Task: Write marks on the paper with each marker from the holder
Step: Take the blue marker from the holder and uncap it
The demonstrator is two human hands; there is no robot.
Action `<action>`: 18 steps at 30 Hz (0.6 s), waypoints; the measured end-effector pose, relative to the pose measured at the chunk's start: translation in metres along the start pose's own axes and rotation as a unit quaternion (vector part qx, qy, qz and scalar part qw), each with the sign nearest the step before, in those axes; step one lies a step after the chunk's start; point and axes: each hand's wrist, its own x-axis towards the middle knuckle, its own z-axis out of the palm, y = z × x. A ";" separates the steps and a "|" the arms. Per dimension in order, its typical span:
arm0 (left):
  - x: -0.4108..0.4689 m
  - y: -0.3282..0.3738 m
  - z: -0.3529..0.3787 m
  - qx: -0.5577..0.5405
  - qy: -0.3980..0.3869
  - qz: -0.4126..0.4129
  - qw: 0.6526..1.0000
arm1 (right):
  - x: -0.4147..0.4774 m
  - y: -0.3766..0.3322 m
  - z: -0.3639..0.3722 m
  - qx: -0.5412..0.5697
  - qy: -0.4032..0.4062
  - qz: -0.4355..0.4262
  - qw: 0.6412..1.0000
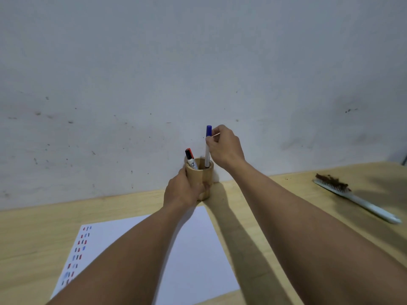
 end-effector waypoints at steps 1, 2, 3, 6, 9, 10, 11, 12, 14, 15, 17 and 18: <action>-0.001 0.002 -0.001 0.005 -0.002 -0.002 1.000 | -0.001 -0.004 -0.003 0.002 0.004 -0.007 1.000; -0.003 0.004 -0.002 0.012 -0.005 -0.004 1.000 | -0.003 -0.008 -0.006 0.006 0.007 -0.012 1.000; -0.005 0.007 -0.004 0.020 -0.007 -0.008 1.000 | -0.005 -0.012 -0.009 0.009 0.008 -0.018 1.000; -0.012 0.013 -0.015 0.042 -0.010 -0.016 0.999 | -0.012 -0.025 -0.020 0.004 0.006 -0.037 0.999; -0.021 0.020 -0.035 0.054 0.002 -0.010 0.998 | -0.022 -0.038 -0.027 -0.002 -0.015 -0.055 0.998; -0.026 0.022 -0.044 0.049 0.014 -0.003 0.999 | -0.026 -0.042 -0.028 -0.005 -0.025 -0.057 0.998; -0.031 0.023 -0.054 0.046 0.028 0.007 0.999 | -0.030 -0.046 -0.028 -0.006 -0.037 -0.058 0.998; -0.035 0.024 -0.065 0.047 0.045 0.017 0.998 | -0.034 -0.050 -0.028 -0.008 -0.047 -0.059 0.997; -0.045 0.025 -0.090 0.037 0.085 0.025 0.995 | -0.045 -0.060 -0.025 -0.013 -0.070 -0.066 0.995; -0.048 0.025 -0.103 0.025 0.103 0.022 0.994 | -0.052 -0.066 -0.023 -0.013 -0.081 -0.071 0.994; -0.056 0.024 -0.130 0.003 0.131 0.015 0.991 | -0.064 -0.077 -0.018 -0.009 -0.106 -0.079 0.991; -0.060 0.024 -0.142 -0.009 0.140 0.013 0.990 | -0.069 -0.083 -0.015 -0.007 -0.117 -0.084 0.990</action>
